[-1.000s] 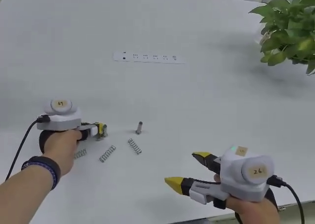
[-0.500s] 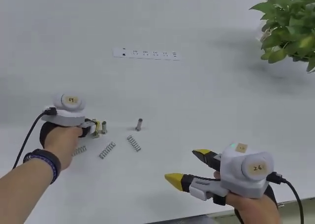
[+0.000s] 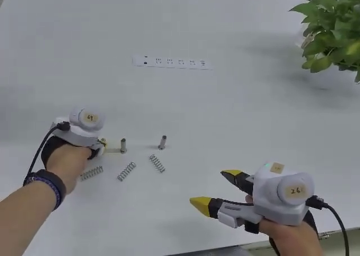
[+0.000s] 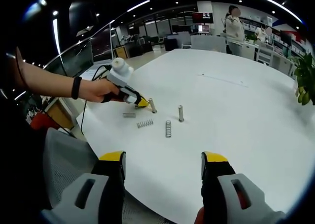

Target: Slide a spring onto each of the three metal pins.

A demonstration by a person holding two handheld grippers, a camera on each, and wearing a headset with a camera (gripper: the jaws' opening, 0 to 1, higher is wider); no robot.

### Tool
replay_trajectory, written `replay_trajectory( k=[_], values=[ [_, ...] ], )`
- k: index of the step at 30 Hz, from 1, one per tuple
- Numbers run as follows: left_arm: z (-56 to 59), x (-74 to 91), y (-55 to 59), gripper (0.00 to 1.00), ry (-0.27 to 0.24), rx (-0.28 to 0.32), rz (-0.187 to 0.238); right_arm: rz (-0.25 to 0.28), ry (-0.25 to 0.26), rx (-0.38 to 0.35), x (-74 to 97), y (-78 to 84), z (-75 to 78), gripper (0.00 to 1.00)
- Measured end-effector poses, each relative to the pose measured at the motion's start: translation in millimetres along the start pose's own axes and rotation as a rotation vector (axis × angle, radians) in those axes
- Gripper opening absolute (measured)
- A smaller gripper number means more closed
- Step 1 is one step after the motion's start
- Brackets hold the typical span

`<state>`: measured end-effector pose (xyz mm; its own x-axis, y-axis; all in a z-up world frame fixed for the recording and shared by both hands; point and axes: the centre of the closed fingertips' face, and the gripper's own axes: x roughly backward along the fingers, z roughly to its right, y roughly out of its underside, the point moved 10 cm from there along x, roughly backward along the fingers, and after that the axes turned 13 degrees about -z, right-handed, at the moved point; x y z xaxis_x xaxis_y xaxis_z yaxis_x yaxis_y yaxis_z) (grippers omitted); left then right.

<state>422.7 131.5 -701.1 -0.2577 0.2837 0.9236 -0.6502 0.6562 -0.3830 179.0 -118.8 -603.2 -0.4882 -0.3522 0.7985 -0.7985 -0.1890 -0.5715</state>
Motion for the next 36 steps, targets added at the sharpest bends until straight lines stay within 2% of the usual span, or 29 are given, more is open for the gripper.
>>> replay_trajectory(
  k=[3, 5, 8, 11, 13, 16, 19, 21, 30, 36],
  values=[
    [0.5, -0.8, -1.7, 0.00, -0.019, -0.063, 0.000, -0.001, 0.001, 0.000, 0.0, 0.1, 0.0, 0.61],
    [1.7, -1.3, -2.4, 0.00, -0.025, -0.059, -0.004, 0.005, 0.002, -0.003, 0.8, -0.3, 0.1, 0.61],
    [-2.7, 0.2, -4.6, 0.00, -0.025, -0.034, -0.044, 0.007, 0.006, -0.002, 1.5, -0.6, 0.9, 0.60],
    [-5.6, 2.2, 1.1, 0.00, -0.005, 0.018, -0.032, 0.017, 0.013, -0.008, 3.9, -0.4, 2.4, 0.60],
    [-8.1, 5.6, 5.1, 0.00, -0.001, 0.040, -0.008, 0.021, 0.016, -0.012, 5.3, 0.5, 2.9, 0.60],
    [-12.0, 9.7, 9.7, 0.00, -0.011, 0.056, 0.011, 0.020, 0.020, -0.021, 4.9, 4.2, 3.6, 0.60],
    [-16.5, 16.2, 15.6, 0.00, -0.007, 0.129, 0.043, 0.019, 0.020, -0.026, 4.3, 6.1, 3.3, 0.60],
    [-18.5, 19.9, 17.6, 0.00, -0.003, 0.151, 0.063, 0.020, 0.018, -0.031, 3.4, 6.2, 2.9, 0.60],
    [-17.7, 31.5, 25.3, 0.00, -0.013, 0.202, 0.107, 0.026, 0.010, -0.022, -0.1, 0.3, 0.5, 0.60],
    [-14.3, 36.9, 30.1, 0.00, -0.020, 0.207, 0.122, 0.029, 0.008, -0.017, 0.0, -0.1, 0.7, 0.60]
  ],
)
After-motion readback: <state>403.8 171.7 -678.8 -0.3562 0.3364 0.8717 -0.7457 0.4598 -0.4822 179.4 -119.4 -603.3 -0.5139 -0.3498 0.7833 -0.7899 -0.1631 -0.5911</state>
